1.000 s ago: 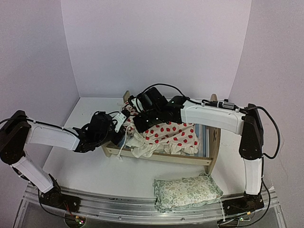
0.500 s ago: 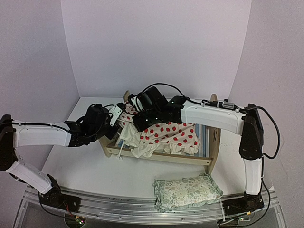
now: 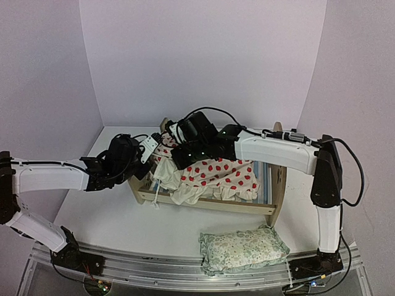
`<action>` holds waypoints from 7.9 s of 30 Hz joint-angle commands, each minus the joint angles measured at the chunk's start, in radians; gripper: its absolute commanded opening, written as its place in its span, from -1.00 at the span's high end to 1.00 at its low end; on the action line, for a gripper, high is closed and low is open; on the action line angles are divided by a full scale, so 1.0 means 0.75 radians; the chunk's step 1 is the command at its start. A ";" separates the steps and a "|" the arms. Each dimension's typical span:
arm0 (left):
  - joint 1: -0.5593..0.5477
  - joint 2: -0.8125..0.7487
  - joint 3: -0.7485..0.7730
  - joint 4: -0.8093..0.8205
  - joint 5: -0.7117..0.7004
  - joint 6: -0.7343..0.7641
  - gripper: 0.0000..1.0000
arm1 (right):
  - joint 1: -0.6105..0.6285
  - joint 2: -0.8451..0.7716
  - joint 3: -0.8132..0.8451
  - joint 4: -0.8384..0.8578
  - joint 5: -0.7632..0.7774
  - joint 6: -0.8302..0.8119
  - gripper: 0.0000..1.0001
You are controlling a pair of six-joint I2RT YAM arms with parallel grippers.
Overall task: Set up the pet bed
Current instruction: Cross the left ropes of the mattress at the bed frame base.
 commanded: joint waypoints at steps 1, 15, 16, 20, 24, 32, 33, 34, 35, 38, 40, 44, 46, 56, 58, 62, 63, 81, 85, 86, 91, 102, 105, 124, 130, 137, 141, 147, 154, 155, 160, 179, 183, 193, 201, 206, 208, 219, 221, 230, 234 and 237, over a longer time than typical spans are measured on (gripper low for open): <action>0.012 -0.076 0.061 0.018 -0.132 0.031 0.93 | -0.008 0.010 0.047 -0.053 0.029 0.010 1.00; -0.008 -0.094 0.045 -0.033 -0.173 0.041 0.87 | -0.008 0.014 0.036 -0.053 0.012 0.020 1.00; -0.008 -0.099 0.044 -0.040 -0.165 0.037 0.85 | -0.008 0.014 0.035 -0.054 0.009 0.022 1.00; -0.010 -0.108 0.046 -0.121 -0.134 -0.053 0.77 | -0.008 0.020 0.029 -0.054 -0.002 0.032 1.00; -0.008 -0.115 -0.003 -0.209 -0.105 -0.190 0.58 | -0.008 0.028 0.013 -0.053 -0.012 0.046 1.00; -0.008 -0.153 -0.099 -0.251 0.008 -0.363 -0.01 | -0.008 0.054 0.021 -0.054 -0.041 0.069 1.00; -0.009 -0.156 -0.094 -0.266 0.013 -0.388 -0.09 | -0.008 0.056 0.023 -0.054 -0.045 0.072 1.00; -0.010 -0.165 -0.083 -0.286 0.017 -0.416 -0.21 | -0.008 0.057 0.024 -0.054 -0.048 0.074 1.00; -0.011 -0.180 -0.071 -0.306 0.025 -0.445 -0.41 | -0.008 0.059 0.027 -0.053 -0.052 0.076 1.00; -0.009 -0.254 -0.036 -0.372 0.092 -0.554 -0.96 | -0.008 0.071 0.034 -0.055 -0.059 0.084 1.00; -0.009 -0.323 -0.026 -0.409 0.171 -0.616 -0.99 | -0.008 0.082 0.041 -0.055 -0.067 0.089 1.00; -0.009 -0.454 -0.061 -0.447 0.215 -0.723 -0.99 | -0.008 0.116 0.069 -0.058 -0.106 0.110 1.00; -0.008 -0.523 -0.105 -0.445 0.173 -0.763 -0.99 | -0.005 0.144 0.096 -0.059 -0.133 0.123 1.00; -0.007 -0.588 -0.337 -0.330 0.197 -0.868 -0.73 | 0.009 0.219 0.147 -0.070 -0.134 0.139 0.83; -0.006 -0.540 -0.340 -0.310 0.195 -0.872 -0.67 | 0.010 0.216 0.126 -0.070 -0.127 0.142 0.72; -0.006 -0.481 -0.382 -0.176 0.177 -0.844 -0.39 | 0.010 0.195 0.074 -0.070 -0.112 0.147 0.54; -0.006 -0.474 -0.386 -0.144 0.176 -0.835 -0.31 | 0.009 0.186 0.063 -0.070 -0.108 0.148 0.52; -0.006 -0.418 -0.368 0.007 0.264 -0.727 1.00 | 0.011 -0.001 0.008 -0.071 -0.104 0.133 -0.05; -0.006 -0.437 -0.316 -0.033 0.295 -0.744 1.00 | 0.018 -0.101 -0.041 -0.071 -0.105 0.140 -0.36; -0.007 -0.437 -0.304 -0.045 0.297 -0.751 1.00 | 0.021 -0.121 -0.050 -0.071 -0.105 0.142 -0.41; -0.008 -0.400 -0.222 -0.100 0.299 -0.784 1.00 | 0.049 -0.232 -0.124 -0.070 -0.133 0.154 -0.61; -0.008 -0.381 -0.147 -0.130 0.305 -0.813 1.00 | 0.282 -0.469 -0.720 0.290 -0.068 0.297 -0.49; -0.010 -0.381 -0.135 -0.138 0.309 -0.807 1.00 | 0.335 -0.496 -0.876 0.470 -0.010 0.336 -0.44; -0.010 -0.310 -0.134 -0.032 0.270 -0.730 1.00 | 0.442 -0.050 -1.016 1.187 0.270 0.302 -0.35; -0.008 -0.221 -0.124 0.054 0.177 -0.676 1.00 | 0.440 -0.029 -1.020 1.186 0.371 0.218 -0.35; -0.006 -0.149 -0.094 0.151 0.075 -0.576 1.00 | 0.440 -0.027 -1.015 1.141 0.335 0.200 -0.36; 0.003 -0.076 -0.082 0.212 0.016 -0.513 1.00 | 0.440 -0.027 -1.019 1.118 0.321 0.203 -0.37; 0.065 0.000 -0.065 0.284 0.026 -0.449 1.00 | 0.440 -0.035 -1.026 1.080 0.318 0.206 -0.37; 0.121 0.151 -0.021 0.368 0.067 -0.398 1.00 | 0.440 -0.041 -1.035 1.062 0.317 0.207 -0.38; 0.130 0.177 -0.015 0.378 0.070 -0.392 1.00 | 0.440 -0.042 -1.036 1.060 0.319 0.207 -0.38; 0.141 0.242 0.007 0.379 0.096 -0.419 1.00 | 0.440 -0.064 -1.050 1.049 0.330 0.206 -0.38; 0.141 -0.189 -0.174 0.077 0.177 -0.751 -0.77 | 0.311 0.098 -0.768 1.056 0.438 0.326 -0.32; 0.141 -0.348 -0.263 -0.006 0.210 -0.879 -0.80 | 0.282 0.168 -0.674 1.059 0.475 0.321 -0.31; 0.141 -0.512 -0.437 -0.027 0.369 -1.142 -0.77 | 0.237 0.327 -0.510 1.070 0.518 0.369 -0.26; 0.141 -0.391 -0.501 0.063 0.435 -1.182 -0.50 | 0.232 0.394 -0.495 1.178 0.562 0.329 0.05; 0.141 -0.380 -0.521 0.101 0.442 -1.186 -0.45 | 0.230 0.418 -0.531 1.316 0.596 0.282 0.28; 0.141 -0.366 -0.529 0.115 0.442 -1.187 -0.42 | 0.228 0.435 -0.517 1.335 0.595 0.251 0.31; 0.141 -0.160 -0.461 0.145 0.451 -1.172 -0.24 | 0.226 0.348 -0.701 1.384 0.583 0.273 1.00; 0.141 -0.121 -0.441 0.163 0.471 -1.157 -0.23 | 0.226 0.295 -0.776 1.386 0.561 0.294 1.00; 0.132 0.140 -0.313 0.209 0.543 -1.018 -0.33 | 0.230 0.107 -1.012 1.373 0.338 0.356 1.00; 0.117 0.243 -0.250 0.228 0.562 -1.018 -0.30 | 0.232 0.070 -1.037 1.358 0.278 0.361 1.00; 0.114 0.297 -0.220 0.231 0.533 -1.014 -0.18 | 0.232 0.058 -1.041 1.352 0.246 0.346 0.98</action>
